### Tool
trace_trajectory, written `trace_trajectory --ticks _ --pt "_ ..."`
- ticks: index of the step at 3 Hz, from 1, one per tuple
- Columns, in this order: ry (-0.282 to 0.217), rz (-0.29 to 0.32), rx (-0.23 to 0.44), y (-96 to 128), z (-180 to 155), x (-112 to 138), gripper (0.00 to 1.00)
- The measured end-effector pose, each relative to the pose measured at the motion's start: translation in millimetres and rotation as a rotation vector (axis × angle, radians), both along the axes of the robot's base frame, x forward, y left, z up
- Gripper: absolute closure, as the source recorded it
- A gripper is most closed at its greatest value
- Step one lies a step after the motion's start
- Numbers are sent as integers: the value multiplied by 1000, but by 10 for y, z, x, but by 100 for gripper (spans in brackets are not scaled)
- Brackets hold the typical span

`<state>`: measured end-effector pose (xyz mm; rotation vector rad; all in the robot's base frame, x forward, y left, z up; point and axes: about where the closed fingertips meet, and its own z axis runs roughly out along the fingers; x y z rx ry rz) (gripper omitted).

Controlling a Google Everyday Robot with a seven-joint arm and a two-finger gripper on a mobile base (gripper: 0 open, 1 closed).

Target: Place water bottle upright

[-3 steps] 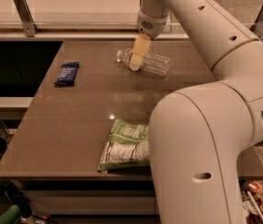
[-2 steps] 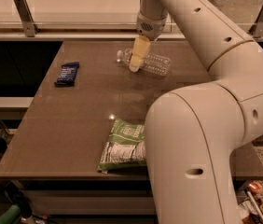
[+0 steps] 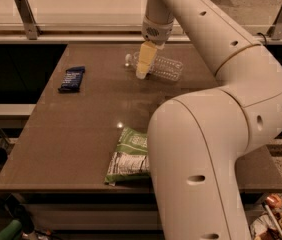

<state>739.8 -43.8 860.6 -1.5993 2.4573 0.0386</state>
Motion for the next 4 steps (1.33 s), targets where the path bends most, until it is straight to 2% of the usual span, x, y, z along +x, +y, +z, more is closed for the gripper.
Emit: trace_trajectory --ticks 1,4 --pt "-18 0 9 35 -23 63 25" --pt "-45 1 24 114 -110 185 94"
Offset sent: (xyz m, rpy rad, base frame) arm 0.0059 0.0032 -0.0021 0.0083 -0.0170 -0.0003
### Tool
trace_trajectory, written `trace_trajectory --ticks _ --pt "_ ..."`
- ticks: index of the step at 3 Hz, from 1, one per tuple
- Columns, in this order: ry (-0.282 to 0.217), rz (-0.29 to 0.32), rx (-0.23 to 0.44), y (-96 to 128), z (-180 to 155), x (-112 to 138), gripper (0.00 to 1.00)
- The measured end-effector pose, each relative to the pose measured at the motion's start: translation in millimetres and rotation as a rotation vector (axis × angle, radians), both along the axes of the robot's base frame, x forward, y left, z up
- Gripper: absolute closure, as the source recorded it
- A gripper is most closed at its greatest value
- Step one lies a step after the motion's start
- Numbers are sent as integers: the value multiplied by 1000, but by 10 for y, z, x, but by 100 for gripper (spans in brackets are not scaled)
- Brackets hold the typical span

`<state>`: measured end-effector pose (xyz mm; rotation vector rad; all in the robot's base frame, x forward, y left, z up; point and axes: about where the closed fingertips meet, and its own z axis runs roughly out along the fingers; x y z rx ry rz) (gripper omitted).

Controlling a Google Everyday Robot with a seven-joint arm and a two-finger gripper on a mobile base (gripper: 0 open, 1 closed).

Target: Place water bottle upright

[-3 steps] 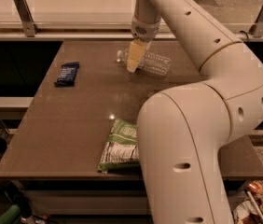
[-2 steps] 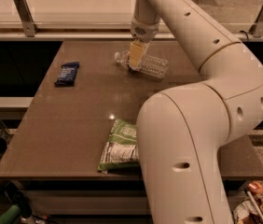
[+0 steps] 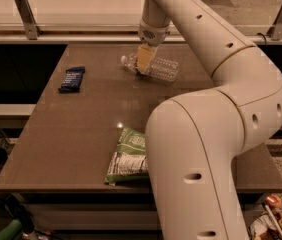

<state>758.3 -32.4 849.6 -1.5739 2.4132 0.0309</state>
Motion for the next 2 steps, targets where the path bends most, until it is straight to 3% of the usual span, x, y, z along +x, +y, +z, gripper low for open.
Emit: trace_trajectory --ticks 1,2 --pt "0 0 0 0 16 1 100" --pt "-11 5 13 -88 64 -3 100"
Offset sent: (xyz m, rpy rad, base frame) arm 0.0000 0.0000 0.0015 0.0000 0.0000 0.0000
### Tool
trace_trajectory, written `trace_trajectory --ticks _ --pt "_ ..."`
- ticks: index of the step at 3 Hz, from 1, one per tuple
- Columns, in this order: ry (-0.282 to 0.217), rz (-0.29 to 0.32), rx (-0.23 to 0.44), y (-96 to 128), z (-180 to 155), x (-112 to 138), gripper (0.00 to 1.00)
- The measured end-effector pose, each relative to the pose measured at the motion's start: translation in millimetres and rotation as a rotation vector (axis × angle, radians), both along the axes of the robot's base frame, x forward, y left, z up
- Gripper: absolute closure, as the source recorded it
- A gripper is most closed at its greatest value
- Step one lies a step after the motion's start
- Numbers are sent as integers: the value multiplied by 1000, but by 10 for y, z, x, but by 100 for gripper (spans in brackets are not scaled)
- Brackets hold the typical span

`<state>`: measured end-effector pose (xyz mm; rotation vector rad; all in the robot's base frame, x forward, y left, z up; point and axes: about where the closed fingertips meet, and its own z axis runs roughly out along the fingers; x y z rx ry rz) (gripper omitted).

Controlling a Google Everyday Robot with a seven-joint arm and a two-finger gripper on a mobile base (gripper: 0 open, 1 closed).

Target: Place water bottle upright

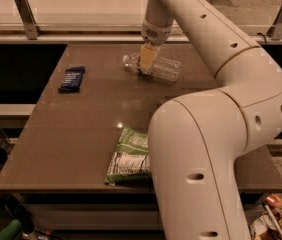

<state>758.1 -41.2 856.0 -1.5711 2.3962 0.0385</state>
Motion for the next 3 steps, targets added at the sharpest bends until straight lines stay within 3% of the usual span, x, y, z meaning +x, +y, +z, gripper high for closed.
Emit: trace_trajectory --ticks 2,3 --pt "-51 -39 47 -503 329 -155 100" --pt "-101 -46 103 -744 541 -256 100"
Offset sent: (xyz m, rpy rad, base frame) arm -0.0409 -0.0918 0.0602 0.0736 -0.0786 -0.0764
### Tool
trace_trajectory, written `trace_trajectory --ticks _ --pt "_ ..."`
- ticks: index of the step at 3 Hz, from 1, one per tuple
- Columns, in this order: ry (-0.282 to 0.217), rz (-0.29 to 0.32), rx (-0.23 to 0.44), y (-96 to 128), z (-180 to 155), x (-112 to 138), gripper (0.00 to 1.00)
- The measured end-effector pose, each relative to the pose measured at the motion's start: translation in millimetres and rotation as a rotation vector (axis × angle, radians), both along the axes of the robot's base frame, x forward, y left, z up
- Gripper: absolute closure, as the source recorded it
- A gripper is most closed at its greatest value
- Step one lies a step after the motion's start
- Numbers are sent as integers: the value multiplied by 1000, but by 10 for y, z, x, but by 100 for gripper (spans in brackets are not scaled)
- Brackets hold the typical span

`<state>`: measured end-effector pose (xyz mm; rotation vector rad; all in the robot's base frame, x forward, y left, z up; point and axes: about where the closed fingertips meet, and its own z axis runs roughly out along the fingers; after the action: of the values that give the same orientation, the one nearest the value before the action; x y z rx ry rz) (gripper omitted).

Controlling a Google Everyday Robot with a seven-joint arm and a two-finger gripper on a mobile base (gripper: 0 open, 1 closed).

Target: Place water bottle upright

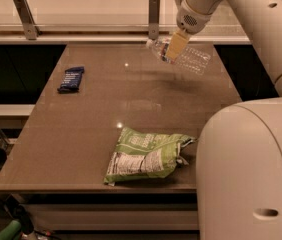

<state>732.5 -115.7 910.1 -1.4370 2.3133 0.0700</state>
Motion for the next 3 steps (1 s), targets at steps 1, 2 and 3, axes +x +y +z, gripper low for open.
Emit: trace_trajectory --ticks 1,2,3 --pt "-74 15 64 -217 260 -73 100" --pt "-168 29 126 -410 535 -117 100" --pt "-268 56 186 -530 786 -88 100"
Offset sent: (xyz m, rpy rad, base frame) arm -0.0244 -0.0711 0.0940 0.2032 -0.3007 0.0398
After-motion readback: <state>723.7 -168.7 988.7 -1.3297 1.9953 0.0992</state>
